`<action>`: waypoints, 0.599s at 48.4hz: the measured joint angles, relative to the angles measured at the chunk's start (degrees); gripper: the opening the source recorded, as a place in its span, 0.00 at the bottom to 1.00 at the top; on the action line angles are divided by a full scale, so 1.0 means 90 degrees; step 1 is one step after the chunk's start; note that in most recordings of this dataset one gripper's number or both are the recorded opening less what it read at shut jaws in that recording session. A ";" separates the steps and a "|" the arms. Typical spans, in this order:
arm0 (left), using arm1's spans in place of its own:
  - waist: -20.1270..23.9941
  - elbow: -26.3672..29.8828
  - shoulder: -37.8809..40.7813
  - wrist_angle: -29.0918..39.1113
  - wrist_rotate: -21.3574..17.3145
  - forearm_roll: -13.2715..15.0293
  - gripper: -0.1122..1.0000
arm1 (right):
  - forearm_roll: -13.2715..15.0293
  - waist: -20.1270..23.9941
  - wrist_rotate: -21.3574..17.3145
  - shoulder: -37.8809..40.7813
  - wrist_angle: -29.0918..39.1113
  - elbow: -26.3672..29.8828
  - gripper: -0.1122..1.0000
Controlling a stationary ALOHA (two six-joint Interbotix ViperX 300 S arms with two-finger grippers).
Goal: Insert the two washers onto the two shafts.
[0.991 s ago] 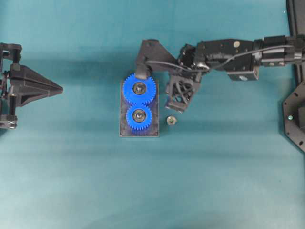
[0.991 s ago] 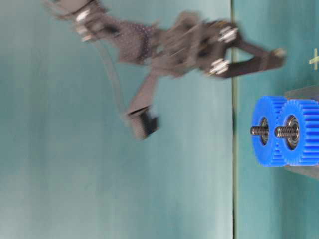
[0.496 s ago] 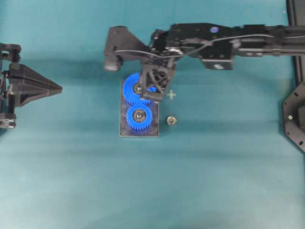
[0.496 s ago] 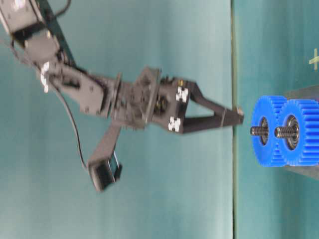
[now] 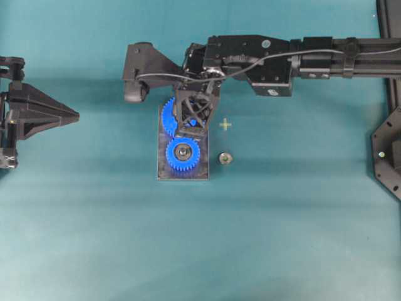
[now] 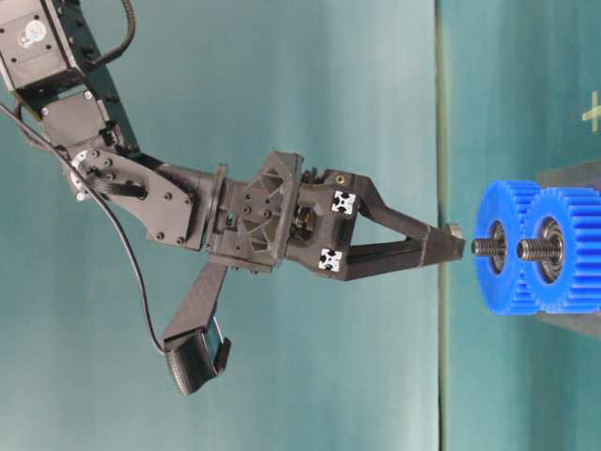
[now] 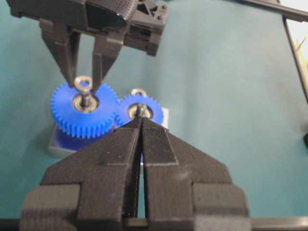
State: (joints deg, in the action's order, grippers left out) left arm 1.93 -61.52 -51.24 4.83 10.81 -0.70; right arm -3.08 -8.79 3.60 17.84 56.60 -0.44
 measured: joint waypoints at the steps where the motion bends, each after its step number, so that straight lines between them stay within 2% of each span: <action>1: 0.0000 0.0000 0.0000 0.0010 0.0000 0.0000 0.10 | 0.0000 -0.0010 0.0000 0.0010 -0.0010 0.0000 0.37; 29: 0.0000 -0.0029 -0.0010 0.0010 0.0000 0.0000 0.10 | 0.0010 0.0020 0.0010 0.0225 0.0146 0.0137 0.37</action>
State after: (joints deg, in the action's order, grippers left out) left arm 1.93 -61.79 -51.33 4.92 10.81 -0.70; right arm -2.99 -8.61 3.69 19.86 57.92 0.79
